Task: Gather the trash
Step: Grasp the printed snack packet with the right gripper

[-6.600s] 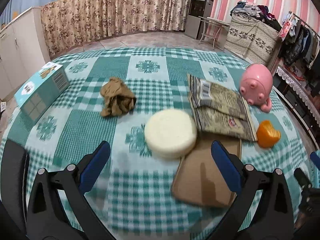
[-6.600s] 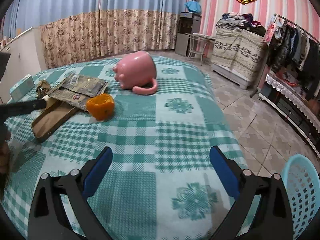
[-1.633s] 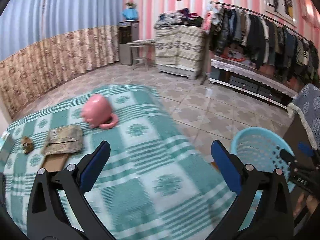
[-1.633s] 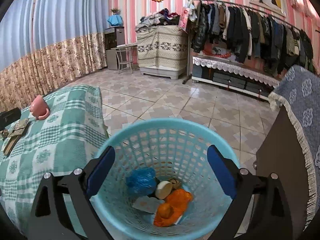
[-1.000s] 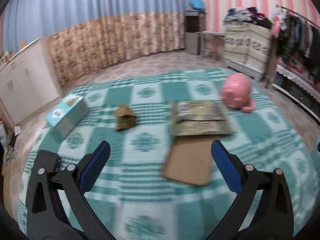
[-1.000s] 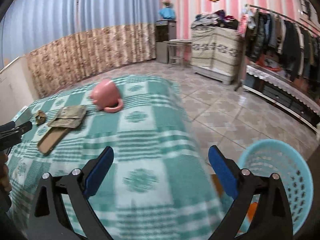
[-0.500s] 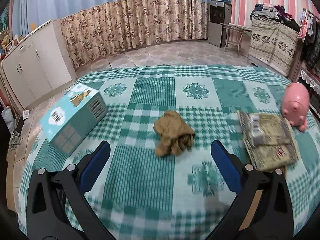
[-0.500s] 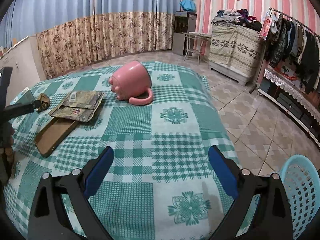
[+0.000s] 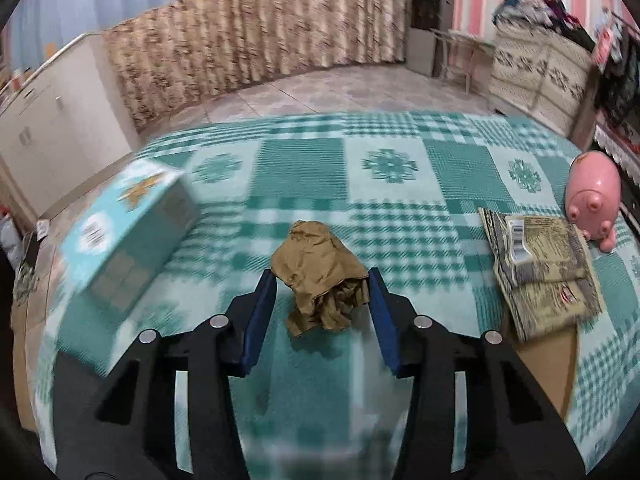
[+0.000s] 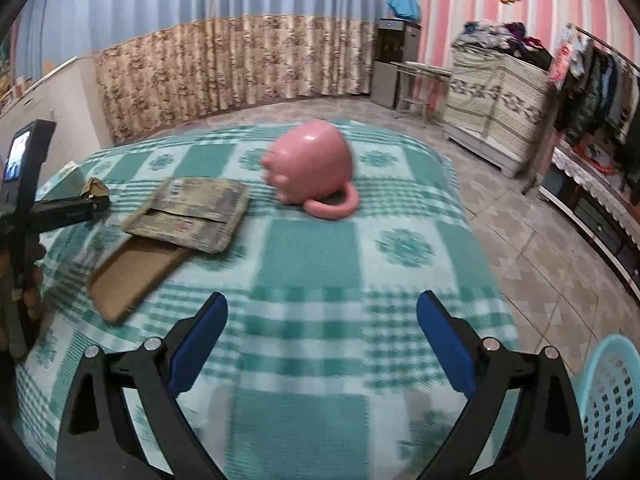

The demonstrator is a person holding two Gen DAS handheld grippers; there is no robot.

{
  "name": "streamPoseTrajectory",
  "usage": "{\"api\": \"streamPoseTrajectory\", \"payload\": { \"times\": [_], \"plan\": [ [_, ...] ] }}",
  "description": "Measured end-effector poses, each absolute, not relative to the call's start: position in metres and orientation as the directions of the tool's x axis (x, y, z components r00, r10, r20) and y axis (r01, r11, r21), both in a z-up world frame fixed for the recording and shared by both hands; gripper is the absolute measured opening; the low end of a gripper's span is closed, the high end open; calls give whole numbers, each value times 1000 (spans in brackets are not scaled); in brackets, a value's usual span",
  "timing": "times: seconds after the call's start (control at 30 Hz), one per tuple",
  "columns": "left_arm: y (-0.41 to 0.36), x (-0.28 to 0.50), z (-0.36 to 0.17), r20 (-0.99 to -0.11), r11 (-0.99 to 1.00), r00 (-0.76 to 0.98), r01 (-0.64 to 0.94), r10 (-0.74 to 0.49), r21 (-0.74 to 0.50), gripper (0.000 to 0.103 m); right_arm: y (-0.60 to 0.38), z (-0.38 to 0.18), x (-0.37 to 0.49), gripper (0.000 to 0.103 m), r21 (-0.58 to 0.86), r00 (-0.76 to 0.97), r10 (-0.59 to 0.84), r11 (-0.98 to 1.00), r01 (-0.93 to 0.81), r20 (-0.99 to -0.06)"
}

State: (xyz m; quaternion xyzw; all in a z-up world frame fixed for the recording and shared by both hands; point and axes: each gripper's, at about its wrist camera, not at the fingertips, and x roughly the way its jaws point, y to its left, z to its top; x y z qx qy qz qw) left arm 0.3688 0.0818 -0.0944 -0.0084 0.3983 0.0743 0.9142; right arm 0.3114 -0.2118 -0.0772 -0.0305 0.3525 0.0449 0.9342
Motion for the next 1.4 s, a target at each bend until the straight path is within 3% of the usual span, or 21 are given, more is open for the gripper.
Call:
{"api": "streamPoseTrajectory", "payload": {
  "times": [0.3, 0.53, 0.6, 0.77, 0.87, 1.07, 1.4],
  "plan": [
    [120, 292, -91, -710, 957, 652, -269, 265, 110, 45, -131, -88, 340, 93, -120, 723, 90, 965, -234, -685],
    [139, 282, -94, -726, 956, 651, -291, 222, 31, 45, -103, -106, 367, 92, -209, 698, 32, 943, -258, -715],
    [140, 283, -94, -725, 957, 654, -288, 216, 26, 45, -99, -104, 371, 84, -224, 704, 27, 939, -262, -710],
    [137, 285, -97, -723, 961, 659, -277, 207, 22, 46, -91, -97, 386, 29, -222, 682, 58, 923, -315, -729],
    [135, 284, -96, -722, 960, 658, -279, 215, 32, 46, -94, -88, 387, 14, -206, 689, 76, 926, -317, -720],
    [130, 275, -78, -695, 958, 681, -282, 229, 39, 46, -116, -52, 361, 4, -159, 747, 129, 940, -301, -653],
    [92, 258, -43, -668, 973, 722, -229, 177, 10, 46, -175, -17, 298, 3, -54, 767, 193, 957, -284, -612]
  ]
}}
